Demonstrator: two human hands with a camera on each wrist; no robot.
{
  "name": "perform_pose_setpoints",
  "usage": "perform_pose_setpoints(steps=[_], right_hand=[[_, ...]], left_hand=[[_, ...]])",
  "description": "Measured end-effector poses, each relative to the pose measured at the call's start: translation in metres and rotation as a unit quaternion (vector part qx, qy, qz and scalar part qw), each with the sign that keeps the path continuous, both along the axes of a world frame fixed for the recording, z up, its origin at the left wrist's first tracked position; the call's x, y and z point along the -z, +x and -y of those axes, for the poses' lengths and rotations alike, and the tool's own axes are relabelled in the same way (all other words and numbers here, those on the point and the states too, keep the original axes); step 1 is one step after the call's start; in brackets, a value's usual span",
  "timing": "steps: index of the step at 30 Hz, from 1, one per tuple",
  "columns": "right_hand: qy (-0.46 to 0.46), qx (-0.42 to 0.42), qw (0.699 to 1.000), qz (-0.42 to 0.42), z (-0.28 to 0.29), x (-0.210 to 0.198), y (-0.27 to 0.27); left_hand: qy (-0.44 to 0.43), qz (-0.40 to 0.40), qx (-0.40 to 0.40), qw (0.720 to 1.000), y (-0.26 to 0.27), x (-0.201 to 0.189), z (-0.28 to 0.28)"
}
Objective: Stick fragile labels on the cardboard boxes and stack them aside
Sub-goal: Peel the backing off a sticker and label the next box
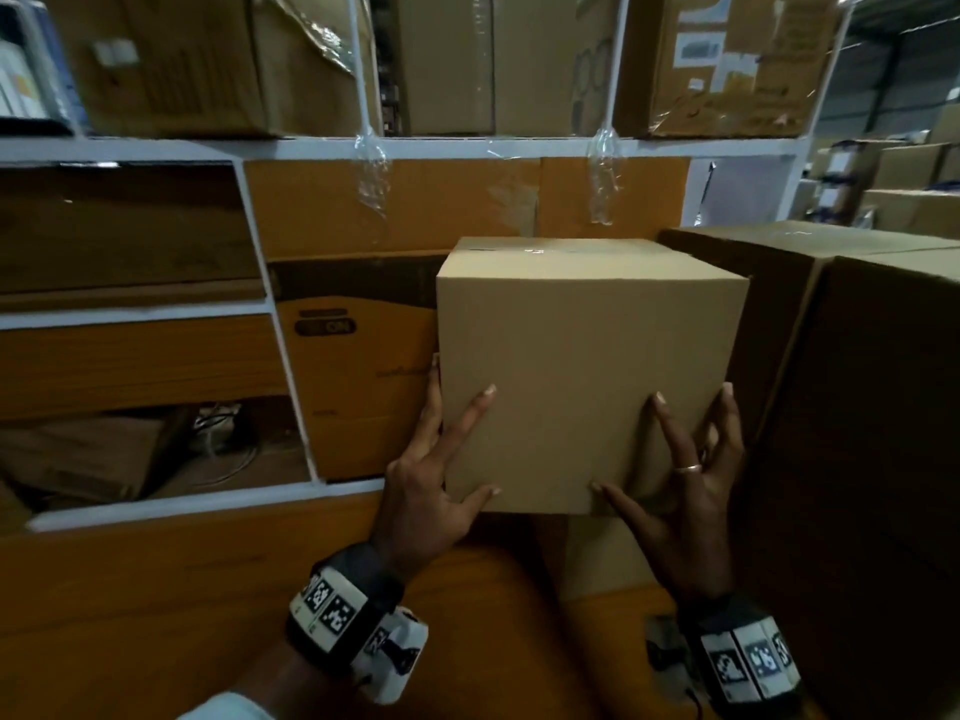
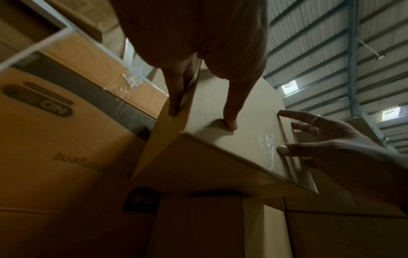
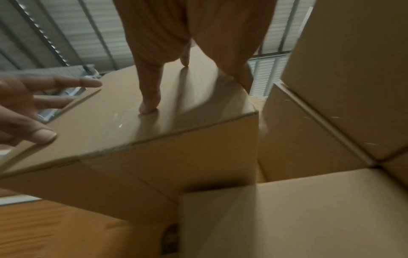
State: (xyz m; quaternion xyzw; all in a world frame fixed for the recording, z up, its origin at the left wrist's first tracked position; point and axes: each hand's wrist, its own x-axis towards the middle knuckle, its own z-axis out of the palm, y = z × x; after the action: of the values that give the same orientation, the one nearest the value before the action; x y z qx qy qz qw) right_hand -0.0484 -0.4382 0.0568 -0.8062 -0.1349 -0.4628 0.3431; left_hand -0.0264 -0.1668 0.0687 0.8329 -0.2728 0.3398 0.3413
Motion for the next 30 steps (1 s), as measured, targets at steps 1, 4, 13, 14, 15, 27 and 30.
perform_pose_setpoints(steps=[1, 4, 13, 14, 15, 27, 30], right_hand=[[0.000, -0.002, 1.000, 0.004, -0.008, -0.002, -0.007], [-0.011, -0.005, 1.000, 0.012, -0.045, -0.006, -0.034], [-0.008, -0.108, 0.994, -0.027, -0.185, 0.007, -0.132], [-0.004, -0.119, 0.992, -0.036, -0.201, 0.012, -0.144], [-0.002, -0.130, 0.990, -0.047, -0.216, 0.018, -0.156], [0.025, -0.227, 0.963, -0.144, -0.321, 0.090, -0.231], [0.011, -0.221, 0.961, -0.164, -0.326, 0.107, -0.227]], left_hand=[[0.001, 0.003, 0.000, 1.000, -0.008, -0.002, -0.009], [0.009, 0.006, -0.015, 1.000, -0.045, -0.009, -0.048], [0.021, -0.044, -0.106, 0.993, -0.187, 0.003, -0.190], [0.020, -0.061, -0.113, 0.991, -0.204, 0.007, -0.205], [0.021, -0.074, -0.117, 0.990, -0.220, 0.012, -0.219], [0.031, -0.130, -0.149, 0.980, -0.321, 0.075, -0.329], [0.032, -0.157, -0.144, 0.977, -0.319, 0.088, -0.337]])
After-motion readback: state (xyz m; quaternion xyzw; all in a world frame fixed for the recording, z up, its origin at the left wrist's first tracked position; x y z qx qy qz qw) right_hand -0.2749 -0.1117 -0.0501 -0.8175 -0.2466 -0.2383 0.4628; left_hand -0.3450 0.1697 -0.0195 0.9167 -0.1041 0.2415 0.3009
